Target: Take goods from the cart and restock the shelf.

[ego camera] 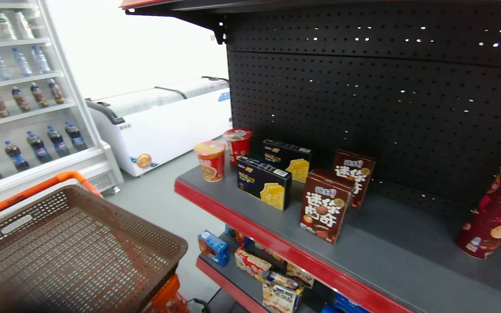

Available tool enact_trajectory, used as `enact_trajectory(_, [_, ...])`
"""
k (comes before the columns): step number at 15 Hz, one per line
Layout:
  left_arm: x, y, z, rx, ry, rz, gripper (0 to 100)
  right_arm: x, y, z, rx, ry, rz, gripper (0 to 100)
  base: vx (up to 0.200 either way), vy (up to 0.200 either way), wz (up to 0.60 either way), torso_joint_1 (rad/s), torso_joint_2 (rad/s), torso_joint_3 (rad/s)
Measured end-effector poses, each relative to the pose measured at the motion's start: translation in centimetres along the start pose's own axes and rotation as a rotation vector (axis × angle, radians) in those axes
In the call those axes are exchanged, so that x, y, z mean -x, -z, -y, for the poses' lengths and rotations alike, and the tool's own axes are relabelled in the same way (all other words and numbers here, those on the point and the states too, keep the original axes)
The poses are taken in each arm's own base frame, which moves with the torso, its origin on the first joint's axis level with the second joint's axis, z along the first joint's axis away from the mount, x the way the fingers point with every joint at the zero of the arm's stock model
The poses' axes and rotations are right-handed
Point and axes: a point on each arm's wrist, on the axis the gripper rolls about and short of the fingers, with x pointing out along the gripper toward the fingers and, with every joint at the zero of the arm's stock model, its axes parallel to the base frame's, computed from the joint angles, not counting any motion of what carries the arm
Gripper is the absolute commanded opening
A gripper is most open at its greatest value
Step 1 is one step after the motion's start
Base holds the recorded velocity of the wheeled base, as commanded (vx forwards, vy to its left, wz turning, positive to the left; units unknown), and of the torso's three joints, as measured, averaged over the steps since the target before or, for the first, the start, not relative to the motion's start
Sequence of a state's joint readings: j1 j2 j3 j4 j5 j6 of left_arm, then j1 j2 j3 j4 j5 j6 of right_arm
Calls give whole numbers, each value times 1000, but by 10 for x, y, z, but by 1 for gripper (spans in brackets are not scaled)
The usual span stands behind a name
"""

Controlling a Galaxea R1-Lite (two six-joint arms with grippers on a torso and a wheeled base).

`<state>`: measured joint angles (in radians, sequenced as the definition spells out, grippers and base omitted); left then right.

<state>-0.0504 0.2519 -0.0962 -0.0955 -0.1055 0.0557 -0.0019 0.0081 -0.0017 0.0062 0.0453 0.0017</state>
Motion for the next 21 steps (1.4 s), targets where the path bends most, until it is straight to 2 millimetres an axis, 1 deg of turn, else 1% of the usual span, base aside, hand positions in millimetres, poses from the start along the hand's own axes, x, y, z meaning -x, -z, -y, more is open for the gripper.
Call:
enact_trajectory(2, [1, 2, 0, 36, -2, 1, 0, 0, 0, 0, 0, 0, 0, 100, 0, 0, -600, 0, 0, 2])
enact_trajectory(13, [2, 3, 0, 43, 7, 10, 0, 0, 0, 0, 0, -1, 0, 100, 0, 0, -600, 2, 2, 2])
enact_trajectory(18, [6, 5, 1, 42, -1, 11, 0, 0, 0, 0, 0, -1, 1, 100, 0, 0, 0, 0, 0, 0])
enact_trajectory(21, [11, 6, 1, 41, -42, 30, 0, 0, 0, 0, 1, -1, 1, 100, 0, 0, 0, 0, 0, 0])
